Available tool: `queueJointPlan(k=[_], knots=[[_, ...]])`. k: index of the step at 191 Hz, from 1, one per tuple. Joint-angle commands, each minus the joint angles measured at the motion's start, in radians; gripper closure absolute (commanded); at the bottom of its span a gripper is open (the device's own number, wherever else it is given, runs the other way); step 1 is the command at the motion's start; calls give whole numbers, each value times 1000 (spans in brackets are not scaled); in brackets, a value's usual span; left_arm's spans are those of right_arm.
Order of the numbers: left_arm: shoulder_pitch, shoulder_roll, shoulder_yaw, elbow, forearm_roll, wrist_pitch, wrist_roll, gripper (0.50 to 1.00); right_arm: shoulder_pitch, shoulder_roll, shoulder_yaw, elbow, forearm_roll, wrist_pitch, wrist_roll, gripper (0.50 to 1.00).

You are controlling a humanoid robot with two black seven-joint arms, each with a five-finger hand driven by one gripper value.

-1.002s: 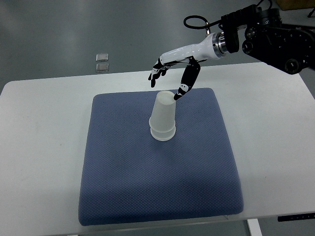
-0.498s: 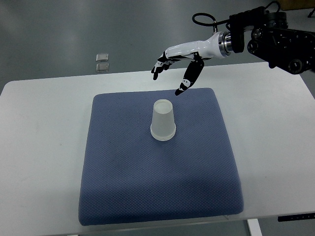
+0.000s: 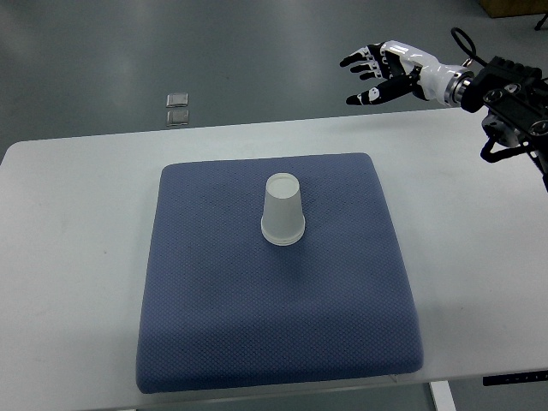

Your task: Stack paper cups

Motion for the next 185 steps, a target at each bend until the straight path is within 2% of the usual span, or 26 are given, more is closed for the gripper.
queueJointPlan(k=[1,54,73,93,100,109,185], knots=[[0,0,0,0,1,0,0,500,-50,-1,1,-6,141,-94,-19,609],[0,0,0,0,1,0,0,500,-128,-1,1,-6,423,-218,-43,607],[0,0,0,0,1,0,0,500,-147,-1,1,-6,477,-213,-52,607],[0,0,0,0,1,0,0,500,-161,0,2,-4,543,-206,-89,605],[0,0,0,0,1,0,0,500,-164,0,2,-3,584,-204,-111,583],[0,0,0,0,-1,0,0,500,-165,2,1,-3,624,-204,-127,581],[0,0,0,0,-1,0,0,500,-187,2,1,2,644,-203,-125,581]])
